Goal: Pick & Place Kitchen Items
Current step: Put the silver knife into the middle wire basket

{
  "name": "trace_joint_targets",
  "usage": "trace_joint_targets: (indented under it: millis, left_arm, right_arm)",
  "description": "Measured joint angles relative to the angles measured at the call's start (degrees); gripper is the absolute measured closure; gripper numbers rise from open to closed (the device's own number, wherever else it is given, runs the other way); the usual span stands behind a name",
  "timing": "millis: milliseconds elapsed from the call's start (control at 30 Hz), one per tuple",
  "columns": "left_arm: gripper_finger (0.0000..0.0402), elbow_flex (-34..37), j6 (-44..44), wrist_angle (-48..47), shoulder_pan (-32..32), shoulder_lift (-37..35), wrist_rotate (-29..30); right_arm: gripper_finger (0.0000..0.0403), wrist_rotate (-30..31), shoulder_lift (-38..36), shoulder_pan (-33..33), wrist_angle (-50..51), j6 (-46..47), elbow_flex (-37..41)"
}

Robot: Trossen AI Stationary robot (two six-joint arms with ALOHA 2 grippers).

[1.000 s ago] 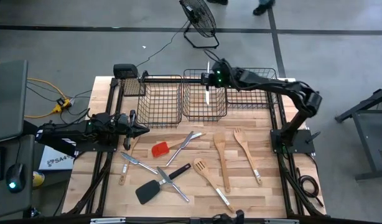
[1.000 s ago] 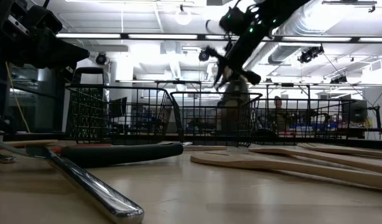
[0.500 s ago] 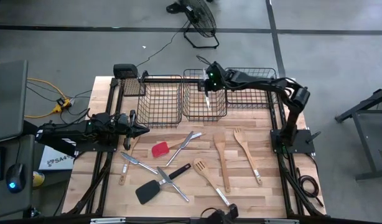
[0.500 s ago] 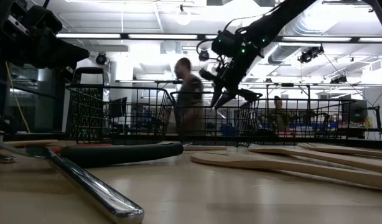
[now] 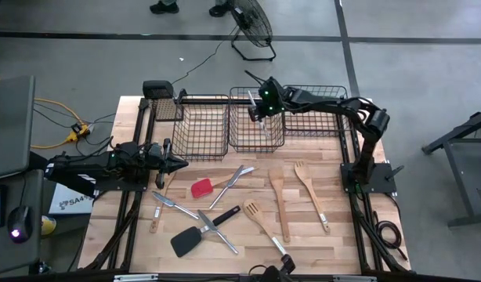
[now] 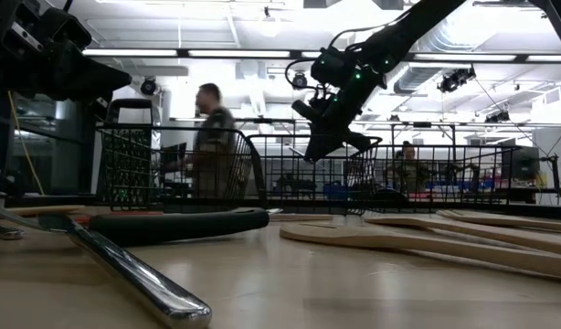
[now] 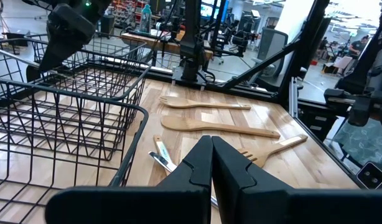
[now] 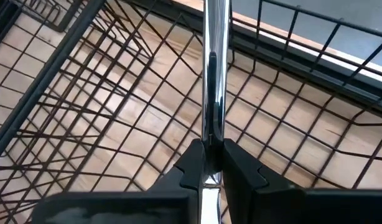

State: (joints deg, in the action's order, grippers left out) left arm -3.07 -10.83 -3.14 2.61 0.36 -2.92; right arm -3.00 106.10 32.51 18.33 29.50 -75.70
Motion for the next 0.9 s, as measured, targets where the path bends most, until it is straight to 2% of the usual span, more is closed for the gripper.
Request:
trace_joint_targets:
  millis: [233, 467, 700, 900]
  left_arm:
    - [0.0402, 0.0, 0.0, 0.0, -0.02, 0.0, -0.01]
    - [0.0402, 0.02, 0.0, 0.0, 0.0, 0.0, 0.0]
    - [0.0402, 0.0, 0.0, 0.0, -0.02, -0.02, -0.02]
    - [0.0402, 0.0, 0.0, 0.0, -0.01, 0.0, 0.0]
  right_arm:
    - [0.0374, -1.93, -0.41, -0.56, 1.39, -0.52, 0.04]
    - [0.0374, -0.96, -4.38, -1.95, 2.81, -1.56, -1.71]
    - [0.0373, -2.31, -4.66, -3.45, 5.39, -14.09, -7.77]
    - [0.0374, 1.97, -4.42, -4.47, 8.51, -10.29, -8.17]
